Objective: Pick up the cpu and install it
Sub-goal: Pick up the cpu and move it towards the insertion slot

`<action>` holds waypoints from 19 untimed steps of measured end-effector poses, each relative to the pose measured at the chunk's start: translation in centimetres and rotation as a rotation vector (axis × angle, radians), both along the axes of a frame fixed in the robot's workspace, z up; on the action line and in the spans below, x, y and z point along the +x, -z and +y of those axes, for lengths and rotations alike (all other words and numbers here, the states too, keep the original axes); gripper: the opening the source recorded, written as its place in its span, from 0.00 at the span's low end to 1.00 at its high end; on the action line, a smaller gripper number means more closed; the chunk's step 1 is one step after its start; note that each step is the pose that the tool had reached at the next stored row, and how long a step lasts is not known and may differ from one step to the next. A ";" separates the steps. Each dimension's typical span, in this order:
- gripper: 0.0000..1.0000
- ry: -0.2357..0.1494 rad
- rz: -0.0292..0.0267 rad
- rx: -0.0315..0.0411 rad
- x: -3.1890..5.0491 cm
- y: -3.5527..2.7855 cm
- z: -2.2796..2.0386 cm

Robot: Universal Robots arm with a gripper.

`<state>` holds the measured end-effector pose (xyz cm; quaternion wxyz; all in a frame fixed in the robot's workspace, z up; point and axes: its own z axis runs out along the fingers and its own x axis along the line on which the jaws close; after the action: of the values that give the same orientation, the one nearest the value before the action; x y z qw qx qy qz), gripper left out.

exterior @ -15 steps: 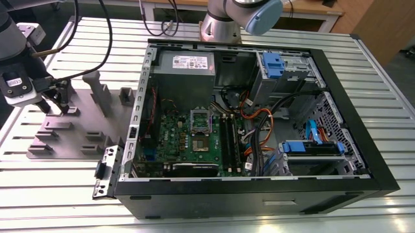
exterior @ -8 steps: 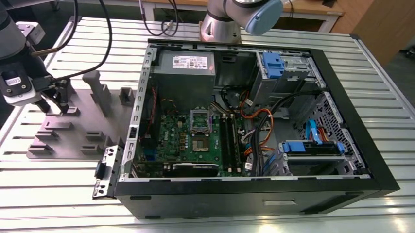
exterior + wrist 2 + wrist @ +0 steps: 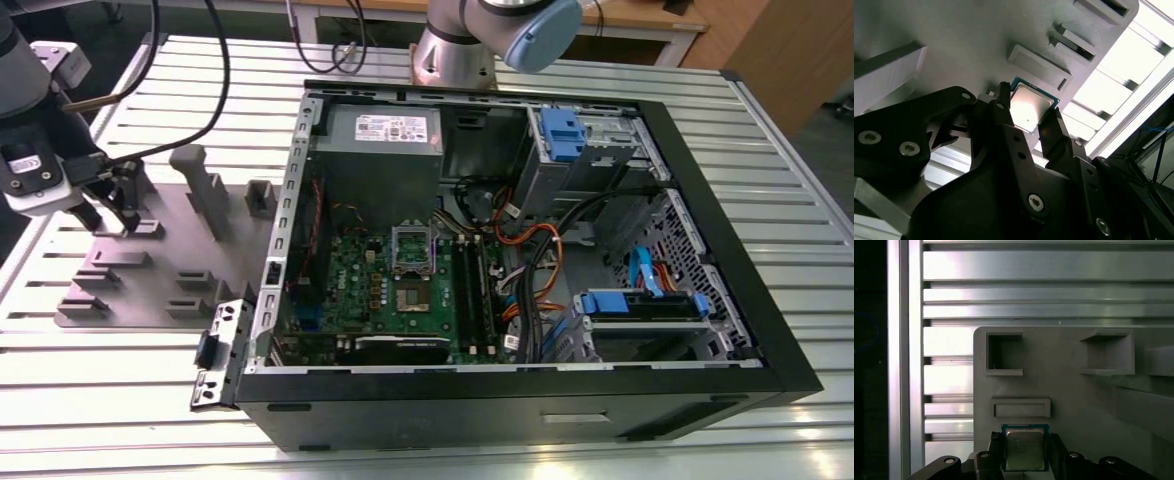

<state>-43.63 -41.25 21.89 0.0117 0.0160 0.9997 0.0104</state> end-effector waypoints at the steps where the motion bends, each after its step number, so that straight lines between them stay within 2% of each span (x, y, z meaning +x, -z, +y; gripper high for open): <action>1: 0.47 0.000 -0.0002 0.0000 0.00 -0.05 0.00; 19: 0.47 0.000 -0.0002 0.0000 0.00 -0.64 0.00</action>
<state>-43.63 -41.25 22.53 0.0118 0.0160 0.9997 0.0104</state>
